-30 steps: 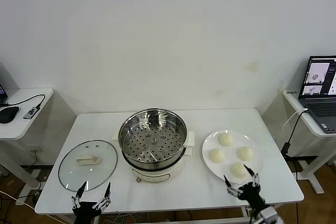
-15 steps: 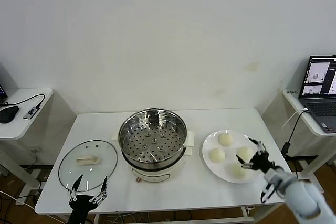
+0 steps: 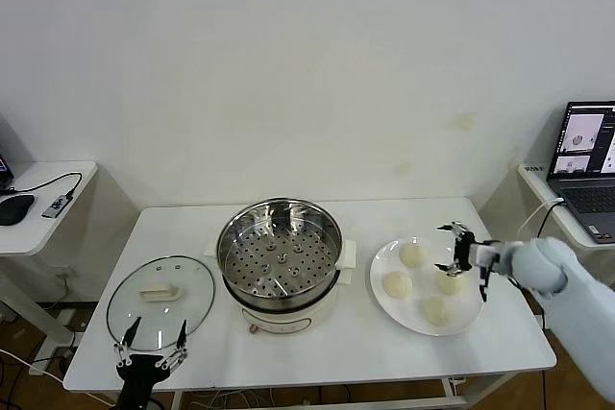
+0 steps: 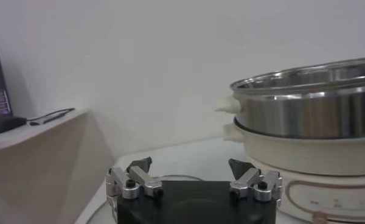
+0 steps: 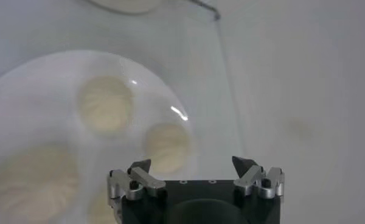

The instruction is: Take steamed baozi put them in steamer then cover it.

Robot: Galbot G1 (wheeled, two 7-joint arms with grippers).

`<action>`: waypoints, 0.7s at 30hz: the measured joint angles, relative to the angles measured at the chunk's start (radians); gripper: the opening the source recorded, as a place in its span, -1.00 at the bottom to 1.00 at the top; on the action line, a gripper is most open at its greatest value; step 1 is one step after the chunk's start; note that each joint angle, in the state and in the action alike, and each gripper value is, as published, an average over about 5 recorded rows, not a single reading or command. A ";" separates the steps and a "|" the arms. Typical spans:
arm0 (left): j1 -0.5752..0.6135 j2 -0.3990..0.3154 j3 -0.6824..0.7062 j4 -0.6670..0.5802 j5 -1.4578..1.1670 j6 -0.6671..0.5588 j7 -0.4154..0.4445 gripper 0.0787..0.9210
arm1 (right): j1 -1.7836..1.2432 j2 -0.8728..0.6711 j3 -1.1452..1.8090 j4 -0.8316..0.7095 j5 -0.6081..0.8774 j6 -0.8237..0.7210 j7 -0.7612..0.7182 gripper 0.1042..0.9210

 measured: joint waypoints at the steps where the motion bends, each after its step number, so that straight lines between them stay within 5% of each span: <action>1: 0.000 0.001 -0.002 0.001 0.001 0.000 0.000 0.77 | 0.032 0.007 -0.031 -0.021 0.002 -0.001 -0.017 0.76; 21: -0.011 0.017 -0.053 0.008 0.003 -0.010 0.003 0.77 | 0.305 0.196 -0.344 -0.356 -0.043 -0.007 -0.124 0.76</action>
